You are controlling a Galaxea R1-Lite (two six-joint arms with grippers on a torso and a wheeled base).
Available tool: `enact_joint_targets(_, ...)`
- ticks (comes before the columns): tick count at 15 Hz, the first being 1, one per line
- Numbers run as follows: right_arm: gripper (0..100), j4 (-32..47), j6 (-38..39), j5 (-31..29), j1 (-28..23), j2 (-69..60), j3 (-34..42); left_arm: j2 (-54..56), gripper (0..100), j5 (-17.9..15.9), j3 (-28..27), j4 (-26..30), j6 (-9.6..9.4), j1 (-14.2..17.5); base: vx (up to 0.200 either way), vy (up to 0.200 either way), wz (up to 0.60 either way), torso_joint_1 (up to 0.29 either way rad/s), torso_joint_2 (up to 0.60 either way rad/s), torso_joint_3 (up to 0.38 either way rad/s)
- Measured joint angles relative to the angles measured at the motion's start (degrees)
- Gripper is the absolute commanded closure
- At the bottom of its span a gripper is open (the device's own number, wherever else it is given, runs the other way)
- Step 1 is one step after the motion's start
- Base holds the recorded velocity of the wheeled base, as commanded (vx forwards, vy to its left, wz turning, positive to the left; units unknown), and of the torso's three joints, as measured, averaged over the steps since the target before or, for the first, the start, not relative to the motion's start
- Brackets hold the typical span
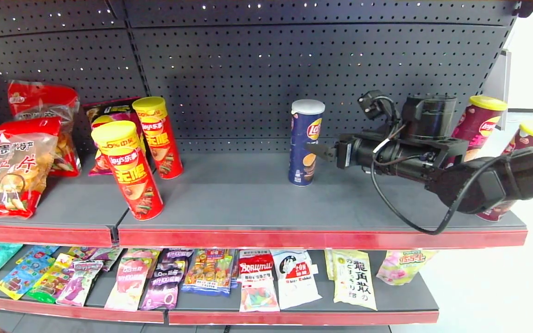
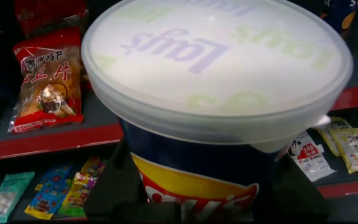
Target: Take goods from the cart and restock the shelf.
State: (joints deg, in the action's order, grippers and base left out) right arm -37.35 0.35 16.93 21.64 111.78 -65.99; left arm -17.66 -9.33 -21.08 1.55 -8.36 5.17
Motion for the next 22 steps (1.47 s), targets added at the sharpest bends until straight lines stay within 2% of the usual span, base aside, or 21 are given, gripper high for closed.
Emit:
enact_joint_targets(7, 0, 0.0, 0.1, 0.7, 0.0, 6.1, -8.4, 0.0, 100, 0.0, 0.6, 0.0, -0.09, 0.0, 0.0, 0.0, 0.0, 0.0, 0.0, 0.0)
enact_joint_targets(22, 0, 0.0, -0.1, 1.0, 0.2, 14.4, -19.4, 0.0, 100, 0.1, 0.7, 0.0, -0.22, 0.0, 0.0, 0.0, 0.0, 0.0, 0.0, 0.0)
